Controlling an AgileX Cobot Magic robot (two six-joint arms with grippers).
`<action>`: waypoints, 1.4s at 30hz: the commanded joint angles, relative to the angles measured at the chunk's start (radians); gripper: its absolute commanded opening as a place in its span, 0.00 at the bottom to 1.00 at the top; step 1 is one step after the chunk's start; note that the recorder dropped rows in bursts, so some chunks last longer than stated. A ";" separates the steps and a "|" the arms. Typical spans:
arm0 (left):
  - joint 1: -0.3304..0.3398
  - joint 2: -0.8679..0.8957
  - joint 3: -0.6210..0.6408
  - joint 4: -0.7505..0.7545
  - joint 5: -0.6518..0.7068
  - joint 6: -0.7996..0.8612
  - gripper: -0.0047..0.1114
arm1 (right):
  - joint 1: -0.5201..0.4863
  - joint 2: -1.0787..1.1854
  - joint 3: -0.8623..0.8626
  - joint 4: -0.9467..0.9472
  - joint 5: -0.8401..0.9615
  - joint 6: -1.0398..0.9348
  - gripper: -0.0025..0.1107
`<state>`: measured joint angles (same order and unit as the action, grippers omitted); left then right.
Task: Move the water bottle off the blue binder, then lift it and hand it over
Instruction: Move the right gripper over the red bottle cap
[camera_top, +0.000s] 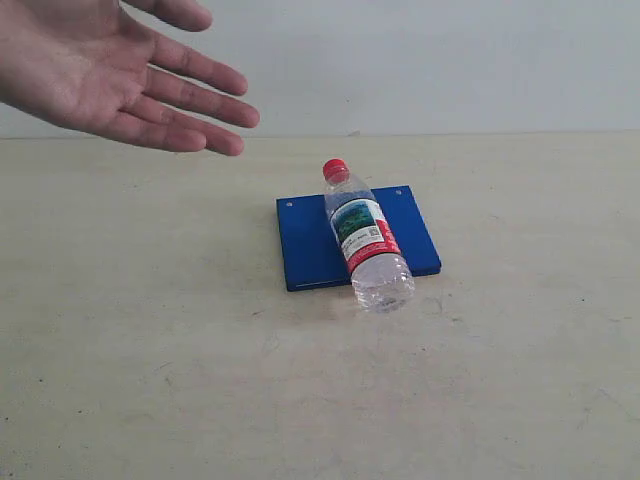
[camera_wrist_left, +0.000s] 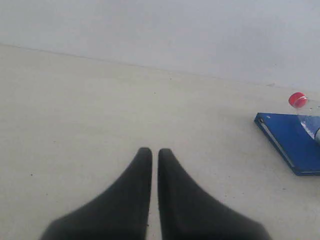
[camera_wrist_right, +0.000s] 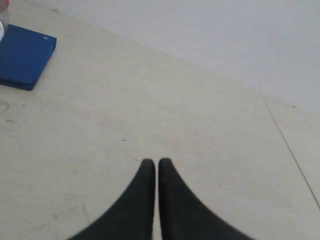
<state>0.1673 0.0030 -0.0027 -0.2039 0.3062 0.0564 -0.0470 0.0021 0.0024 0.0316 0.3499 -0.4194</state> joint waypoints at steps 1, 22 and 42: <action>0.002 -0.003 0.003 0.002 -0.002 0.003 0.08 | -0.004 -0.002 -0.002 -0.012 -0.024 -0.027 0.02; 0.002 -0.003 0.003 0.002 -0.002 0.003 0.08 | -0.004 -0.002 -0.214 0.916 -0.168 -0.068 0.02; 0.002 -0.003 0.003 0.002 -0.004 0.003 0.08 | 0.006 1.162 -0.679 1.234 0.667 -0.692 0.07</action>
<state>0.1673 0.0030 -0.0027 -0.2039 0.3062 0.0564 -0.0470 1.0512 -0.6570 1.1300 0.9855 -0.9707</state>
